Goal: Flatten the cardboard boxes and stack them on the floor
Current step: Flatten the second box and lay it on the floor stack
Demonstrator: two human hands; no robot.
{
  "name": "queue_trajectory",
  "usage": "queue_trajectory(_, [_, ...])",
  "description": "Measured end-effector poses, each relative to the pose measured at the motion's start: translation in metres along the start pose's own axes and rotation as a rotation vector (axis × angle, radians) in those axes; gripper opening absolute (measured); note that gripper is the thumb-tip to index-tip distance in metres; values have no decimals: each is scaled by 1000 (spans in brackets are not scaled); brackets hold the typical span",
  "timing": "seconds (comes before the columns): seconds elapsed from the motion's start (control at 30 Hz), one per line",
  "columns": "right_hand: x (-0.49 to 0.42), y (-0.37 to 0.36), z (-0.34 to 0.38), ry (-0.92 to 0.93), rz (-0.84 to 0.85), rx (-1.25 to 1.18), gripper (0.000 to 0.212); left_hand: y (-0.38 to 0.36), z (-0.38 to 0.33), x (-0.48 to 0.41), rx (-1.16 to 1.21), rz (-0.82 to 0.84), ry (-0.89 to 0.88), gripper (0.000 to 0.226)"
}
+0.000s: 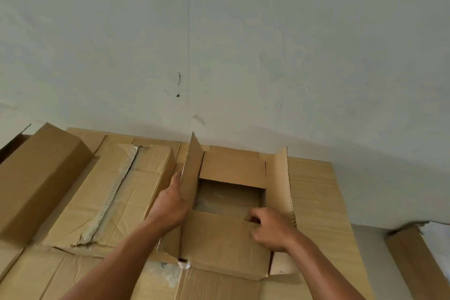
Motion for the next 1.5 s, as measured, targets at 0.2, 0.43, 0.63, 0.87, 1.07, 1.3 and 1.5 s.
queue_trajectory(0.2, [16,-20,24,-52,541,-272,44,-5,-4,5,-107,-65,-13,92])
queue_trajectory(0.43, [-42,-13,23,-152,170,-195,64,-27,-22,20,-385,-122,-65,104])
queue_trajectory(0.63, [-69,19,12,-243,-52,-356,72,-24,-20,14,-397,-132,-44,107])
queue_trajectory(0.87, [-72,54,17,-219,-261,-552,70,-24,-17,11,-393,-131,-60,103])
queue_trajectory(1.07, [-72,101,25,-104,-403,-489,69,-29,-20,12,-430,-114,-73,103])
queue_trajectory(1.3, [-46,124,8,-42,-495,-331,67,-26,-21,14,-419,-106,-60,104])
queue_trajectory(1.5, [19,75,-24,-276,-511,-314,81,-25,-26,18,-414,-74,-51,101])
Point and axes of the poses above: each hand's wrist, its own x-axis away from the middle knuckle, its own y-axis out of the back of the hand, z = x × y, the point moved 7 cm from there along -x, towards the middle knuckle, and after that the axes turned 3 degrees about y, right-handed, at the moved point
